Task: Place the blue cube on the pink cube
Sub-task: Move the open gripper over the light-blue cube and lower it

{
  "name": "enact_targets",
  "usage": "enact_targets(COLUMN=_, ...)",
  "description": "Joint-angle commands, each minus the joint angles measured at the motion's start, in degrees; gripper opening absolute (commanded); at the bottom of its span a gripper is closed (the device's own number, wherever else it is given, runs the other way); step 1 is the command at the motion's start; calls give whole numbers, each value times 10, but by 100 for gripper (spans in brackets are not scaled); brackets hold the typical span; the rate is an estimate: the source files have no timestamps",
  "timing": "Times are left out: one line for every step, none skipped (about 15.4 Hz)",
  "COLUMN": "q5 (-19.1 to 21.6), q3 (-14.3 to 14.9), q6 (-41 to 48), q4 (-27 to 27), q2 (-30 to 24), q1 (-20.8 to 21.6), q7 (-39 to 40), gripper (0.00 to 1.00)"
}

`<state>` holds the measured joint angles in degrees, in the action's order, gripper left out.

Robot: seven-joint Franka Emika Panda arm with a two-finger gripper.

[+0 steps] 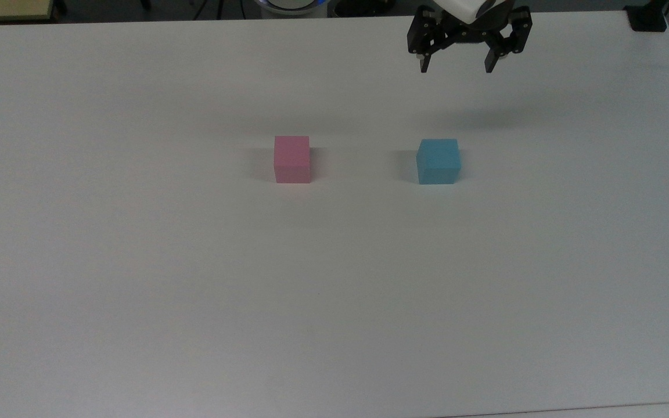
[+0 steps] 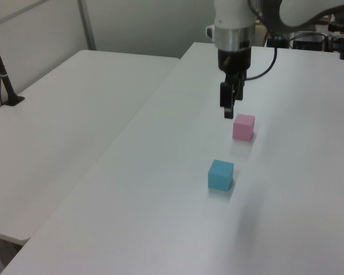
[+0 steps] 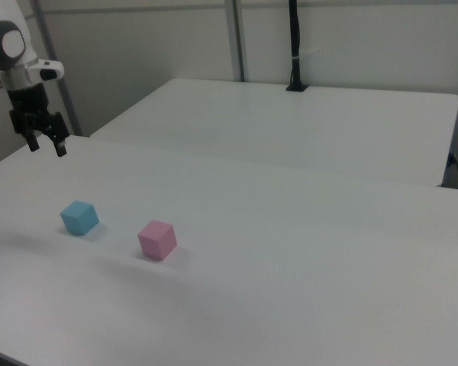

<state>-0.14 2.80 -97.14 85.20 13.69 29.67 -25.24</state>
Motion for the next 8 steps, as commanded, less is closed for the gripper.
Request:
enact_targets(q5=1, q3=7, q6=-72, q4=54, q2=20, q1=12, q7=-20, gripper=100)
enact_targets(q5=1, q3=7, q6=-97, q4=76, q2=23, q1=12, q7=-20, gripper=100)
enact_targets(q5=0, q3=7, q6=-135, q4=99, q2=32, q1=12, q7=-19, gripper=100)
enact_targets(q5=0, q3=7, q6=-153, q4=111, q2=39, q1=12, q7=-18, gripper=100)
enact_targets(q5=-1, q3=7, q6=-167, q4=117, q2=50, q1=12, q7=-17, gripper=100)
enact_targets(q5=0, q3=6, q6=-176, q4=118, q2=59, q1=12, q7=-17, gripper=100)
enact_targets(q5=0, q3=6, q6=-183, q4=119, q2=70, q1=12, q7=-17, gripper=100)
enact_targets(q5=0, q3=6, q6=-186, q4=119, q2=77, q1=12, q7=-17, gripper=100)
